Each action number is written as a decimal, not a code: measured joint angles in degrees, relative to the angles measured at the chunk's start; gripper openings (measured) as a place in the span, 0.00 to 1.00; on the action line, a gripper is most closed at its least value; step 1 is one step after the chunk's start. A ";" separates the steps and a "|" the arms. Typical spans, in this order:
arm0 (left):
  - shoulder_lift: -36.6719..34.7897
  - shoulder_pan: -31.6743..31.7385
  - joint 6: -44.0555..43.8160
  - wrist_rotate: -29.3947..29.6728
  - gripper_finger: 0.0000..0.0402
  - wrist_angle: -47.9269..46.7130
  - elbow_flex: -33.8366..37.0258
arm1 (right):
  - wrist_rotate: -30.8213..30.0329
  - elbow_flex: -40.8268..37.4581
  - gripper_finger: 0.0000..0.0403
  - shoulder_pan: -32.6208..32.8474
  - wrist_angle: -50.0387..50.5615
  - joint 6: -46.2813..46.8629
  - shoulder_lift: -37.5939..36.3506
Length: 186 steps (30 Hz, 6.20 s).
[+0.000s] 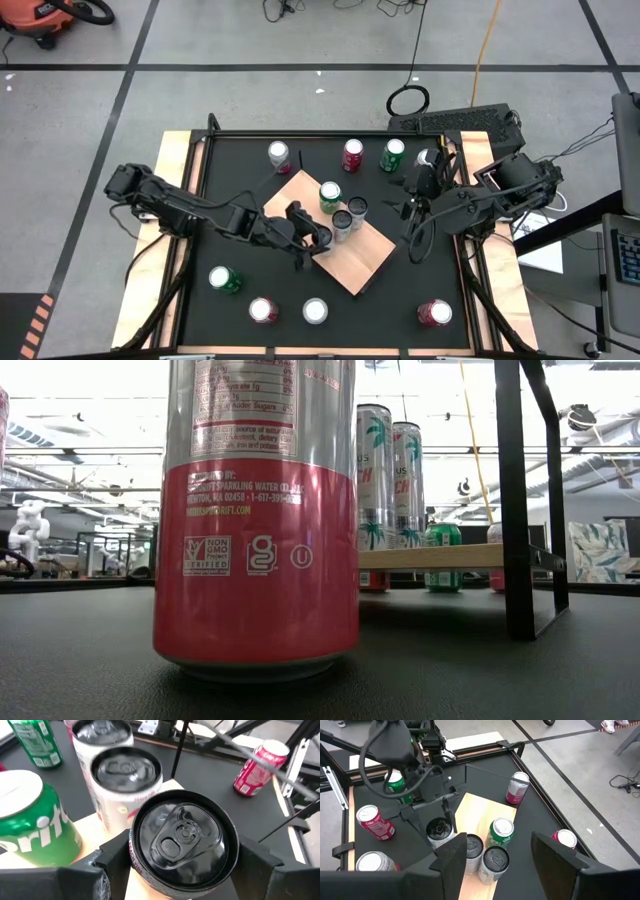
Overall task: Place canned beverage on shelf
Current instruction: Put the white soda can aligned with the other white soda can
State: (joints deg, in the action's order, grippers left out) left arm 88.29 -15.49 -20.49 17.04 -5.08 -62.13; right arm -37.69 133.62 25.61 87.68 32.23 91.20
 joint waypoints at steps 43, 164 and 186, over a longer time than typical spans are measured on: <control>-6.25 -4.31 -10.11 10.21 0.81 -24.92 -7.29 | -0.52 0.00 0.49 -0.02 0.04 -1.86 0.00; 4.03 -5.17 -21.02 18.58 0.62 -15.56 -10.49 | -1.51 0.00 0.49 -0.52 -0.80 -6.27 -0.02; 4.66 -4.52 -19.23 18.38 0.64 -14.91 -10.51 | -1.51 0.00 0.49 -0.50 -0.85 -6.14 -0.02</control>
State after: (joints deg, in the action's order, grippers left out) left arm 92.95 -20.01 -39.72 35.42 -19.99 -72.64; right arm -39.20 133.62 25.10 86.83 26.09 91.18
